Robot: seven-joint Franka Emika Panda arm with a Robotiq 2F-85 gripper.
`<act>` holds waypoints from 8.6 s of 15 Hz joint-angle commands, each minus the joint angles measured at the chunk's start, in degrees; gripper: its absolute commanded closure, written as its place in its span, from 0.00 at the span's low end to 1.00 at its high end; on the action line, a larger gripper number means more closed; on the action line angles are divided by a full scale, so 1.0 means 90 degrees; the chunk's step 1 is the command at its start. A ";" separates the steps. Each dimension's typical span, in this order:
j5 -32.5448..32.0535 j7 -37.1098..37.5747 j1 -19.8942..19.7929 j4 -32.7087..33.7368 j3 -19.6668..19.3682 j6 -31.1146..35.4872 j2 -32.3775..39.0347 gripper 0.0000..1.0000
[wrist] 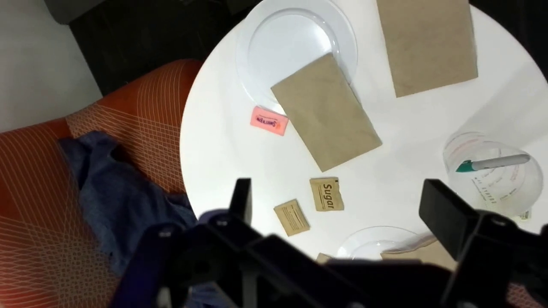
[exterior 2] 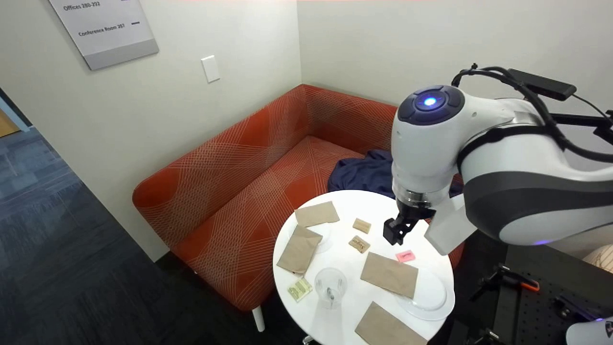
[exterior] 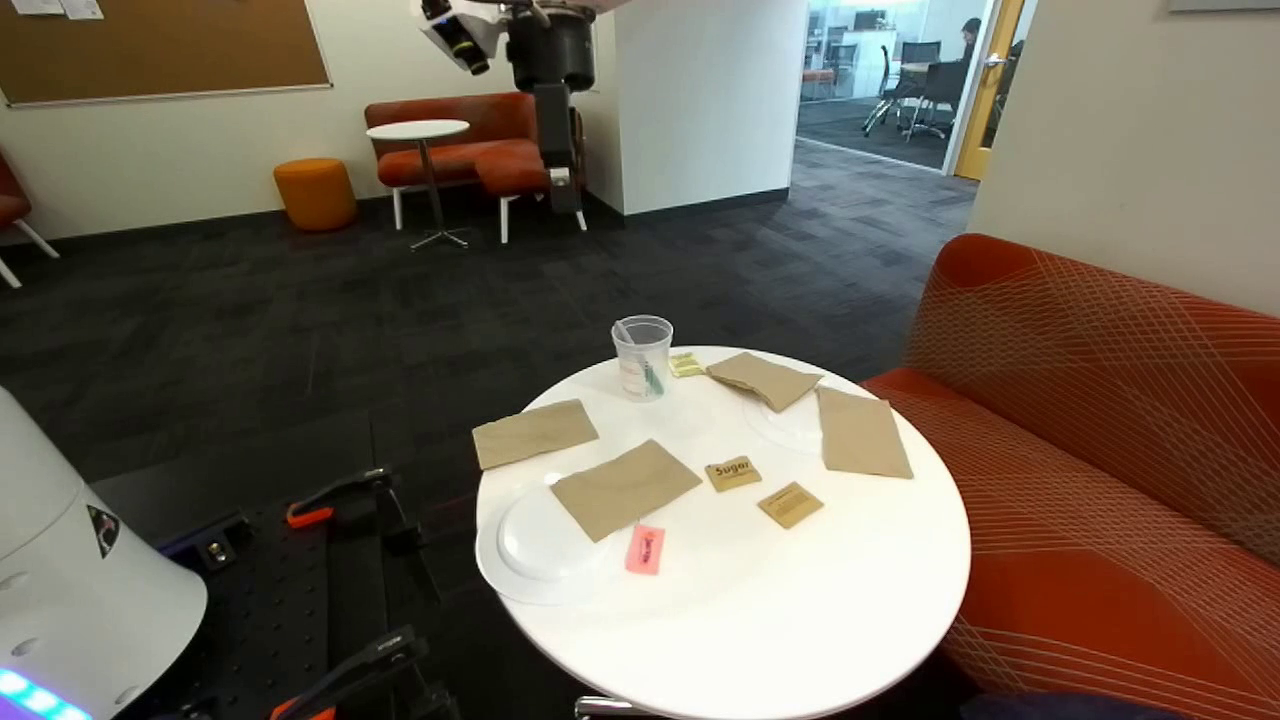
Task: Pick the marker from the cup and put it on the table
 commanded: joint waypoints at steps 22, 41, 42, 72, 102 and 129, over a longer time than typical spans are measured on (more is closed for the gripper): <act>0.1930 0.0470 0.0806 0.1640 -0.0730 0.1702 0.2741 0.00; 0.2617 -0.0036 0.0983 0.2355 -0.1051 0.1767 0.3682 0.00; 0.2578 -0.0027 0.1018 0.2365 -0.1087 0.1739 0.3695 0.00; 0.2549 -0.0030 0.1173 0.2540 -0.1266 0.1760 0.4270 0.49; 0.2540 0.0694 0.1495 0.2813 -0.1519 0.2467 0.4863 0.56; 0.3080 0.0616 0.1311 0.2872 -0.1376 0.2190 0.4810 0.97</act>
